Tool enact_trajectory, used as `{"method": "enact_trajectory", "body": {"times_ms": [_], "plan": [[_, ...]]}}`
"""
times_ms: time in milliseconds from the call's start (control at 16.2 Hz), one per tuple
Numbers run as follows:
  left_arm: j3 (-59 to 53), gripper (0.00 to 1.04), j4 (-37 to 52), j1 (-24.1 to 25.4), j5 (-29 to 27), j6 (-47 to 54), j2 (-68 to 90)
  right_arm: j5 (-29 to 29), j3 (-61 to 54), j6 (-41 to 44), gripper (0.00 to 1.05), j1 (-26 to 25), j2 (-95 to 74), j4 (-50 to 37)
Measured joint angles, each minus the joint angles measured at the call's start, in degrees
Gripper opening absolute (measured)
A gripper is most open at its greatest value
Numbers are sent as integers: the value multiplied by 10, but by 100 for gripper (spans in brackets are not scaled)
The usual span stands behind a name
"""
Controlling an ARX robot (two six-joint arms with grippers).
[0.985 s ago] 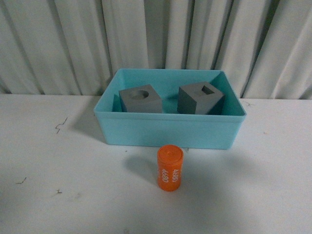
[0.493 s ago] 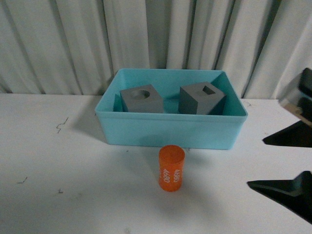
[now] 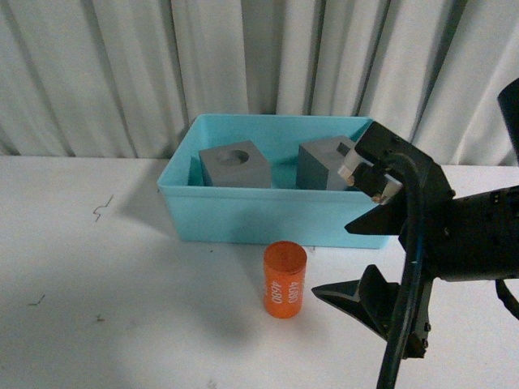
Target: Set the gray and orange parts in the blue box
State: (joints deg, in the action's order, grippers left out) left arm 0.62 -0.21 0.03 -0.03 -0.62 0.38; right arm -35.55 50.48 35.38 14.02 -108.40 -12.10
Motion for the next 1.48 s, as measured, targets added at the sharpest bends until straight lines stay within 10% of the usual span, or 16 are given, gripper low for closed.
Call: {"method": "enact_trajectory", "body": {"times_ms": [924,1232,1478], "plan": [[0,98,0,0,0,0,0,56,112,-75,98,71,-138,-41],[0,98,0,0,0,0,0,61,115,-75,52,73,-143,-33],[0,98,0,0,0,0,0,36,78,-154,48,57,-16,-88]]}}
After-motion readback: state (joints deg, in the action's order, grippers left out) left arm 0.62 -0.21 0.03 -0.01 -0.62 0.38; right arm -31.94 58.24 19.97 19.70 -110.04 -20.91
